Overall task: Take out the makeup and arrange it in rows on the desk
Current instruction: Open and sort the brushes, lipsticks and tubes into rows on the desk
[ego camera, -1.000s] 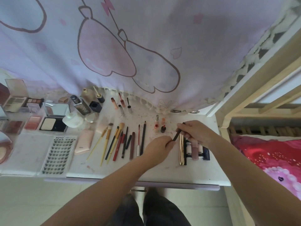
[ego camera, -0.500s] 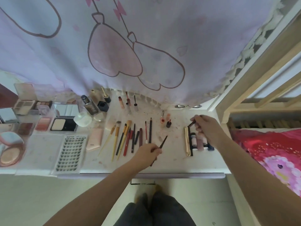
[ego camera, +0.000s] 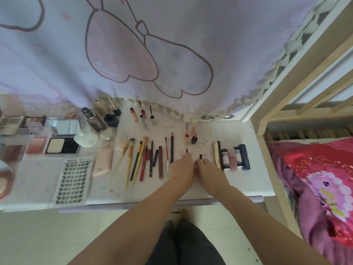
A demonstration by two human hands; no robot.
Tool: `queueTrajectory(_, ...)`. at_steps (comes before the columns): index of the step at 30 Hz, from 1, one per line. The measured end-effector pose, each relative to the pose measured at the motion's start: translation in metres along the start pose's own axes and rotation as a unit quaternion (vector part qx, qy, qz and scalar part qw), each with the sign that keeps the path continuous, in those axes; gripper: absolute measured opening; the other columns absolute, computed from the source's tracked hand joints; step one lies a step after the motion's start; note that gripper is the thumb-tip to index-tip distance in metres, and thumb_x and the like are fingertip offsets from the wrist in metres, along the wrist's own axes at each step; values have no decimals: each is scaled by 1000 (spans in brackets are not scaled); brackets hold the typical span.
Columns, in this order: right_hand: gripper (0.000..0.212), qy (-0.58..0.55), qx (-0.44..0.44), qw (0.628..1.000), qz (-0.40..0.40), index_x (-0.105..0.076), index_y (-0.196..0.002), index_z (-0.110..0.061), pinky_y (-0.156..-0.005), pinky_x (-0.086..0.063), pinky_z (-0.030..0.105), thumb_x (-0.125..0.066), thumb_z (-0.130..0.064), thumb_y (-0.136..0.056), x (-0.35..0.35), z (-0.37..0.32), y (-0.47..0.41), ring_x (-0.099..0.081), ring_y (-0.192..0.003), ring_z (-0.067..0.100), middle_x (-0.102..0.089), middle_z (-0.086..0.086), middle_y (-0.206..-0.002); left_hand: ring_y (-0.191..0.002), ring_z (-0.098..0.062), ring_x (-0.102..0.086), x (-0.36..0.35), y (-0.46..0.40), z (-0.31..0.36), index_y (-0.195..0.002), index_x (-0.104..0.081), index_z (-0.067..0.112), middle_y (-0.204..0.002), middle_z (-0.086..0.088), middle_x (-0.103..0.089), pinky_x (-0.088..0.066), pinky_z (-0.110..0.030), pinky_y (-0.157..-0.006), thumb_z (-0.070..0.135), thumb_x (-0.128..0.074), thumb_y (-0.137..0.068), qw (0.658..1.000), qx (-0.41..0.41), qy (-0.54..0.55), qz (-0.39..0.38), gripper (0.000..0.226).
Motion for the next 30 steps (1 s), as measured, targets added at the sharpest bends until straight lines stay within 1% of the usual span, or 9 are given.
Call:
queueTrajectory(5, 23, 56, 44, 997, 0, -41, -119, -13, -67, -41, 32, -40, -19, -98, -1, -7, -8, -53, -100, 27, -51, 8, -111, -90, -26, -63, 5, 5, -6, -123, -40, 10, -102, -9, -65, -41, -32, -68, 13, -33, -99, 999, -13, -31, 9, 26)
queueTrajectory(11, 31, 44, 73, 996, -4, -41, -129, -15, -72, -44, 32, -35, -23, -100, 12, -10, -7, -55, -104, 24, -53, 6, -117, -95, -25, -61, 15, 14, -8, -124, -42, 11, -107, -8, -63, -41, -30, -67, 18, -34, -101, 998, -16, -37, 38, 25)
queueTrajectory(14, 28, -10, 23, 999, 32, -47, -125, -16, -84, -43, 33, -35, -22, -100, 43, 11, -15, -58, -103, 21, -55, 1, -119, -91, -25, -60, 18, 17, 10, -119, -46, 12, -103, -7, -63, -44, -34, -68, 22, -34, -100, 997, -48, 6, 59, 25)
queueTrajectory(17, 24, -51, -38, 997, 36, -56, -112, -12, -84, -45, 31, -37, -16, -98, 68, 44, -35, -58, -98, 22, -60, 7, -110, -81, -20, -54, 9, 16, 42, -113, -46, 12, -99, -6, -59, -41, -31, -64, 27, -35, -100, 996, -77, 30, 32, 22)
queueTrajectory(20, 23, -87, -64, 994, 18, -61, -104, -9, -80, -46, 29, -39, -11, -96, 82, 63, -51, -57, -91, 21, -64, 10, -105, -84, -18, -46, 0, 2, 63, -114, -43, 12, -107, -7, -55, -39, -31, -70, 23, -41, -97, 998, -39, 37, -12, 20)
queueTrajectory(22, 23, -107, -66, 992, -4, -63, -101, -8, -81, -47, 29, -40, -9, -94, 83, 68, -59, -59, -93, 21, -65, 10, -105, -95, -21, -51, 0, -10, 68, -116, -44, 10, -113, -8, -55, -38, -32, -72, 22, -41, -97, 999, 2, 34, -17, 22)
queueTrajectory(25, 24, -118, -49, 991, -37, -63, -102, -6, -80, -44, 27, -41, -7, -93, 80, 70, -68, -58, -95, 22, -65, 10, -106, -106, -25, -53, 1, -22, 68, -118, -47, 8, -117, -10, -55, -41, -33, -76, 33, -37, -98, 998, 49, 31, -9, 33)
queueTrajectory(28, 22, -119, -30, 991, -49, -62, -105, -5, -81, -45, 28, -43, -9, -93, 78, 70, -74, -58, -97, 23, -64, 12, -107, -110, -28, -51, -2, -25, 67, -121, -48, 8, -120, -10, -53, -45, -37, -83, 39, -41, -96, 996, 73, 38, -18, 41)
queueTrajectory(30, 21, -116, -18, 992, -52, -61, -104, -5, -81, -47, 31, -44, -13, -94, 79, 69, -77, -58, -95, 24, -64, 13, -105, -108, -27, -52, -7, -23, 67, -121, -48, 9, -119, -9, -53, -45, -37, -82, 39, -44, -94, 996, 78, 30, -22, 40)
Point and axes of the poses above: each hand's wrist, its own y-axis away from the middle knuckle, its own x-axis out of the back of the hand, z = x × y, the point moved 7 cm from there along -y, towards the middle knuckle
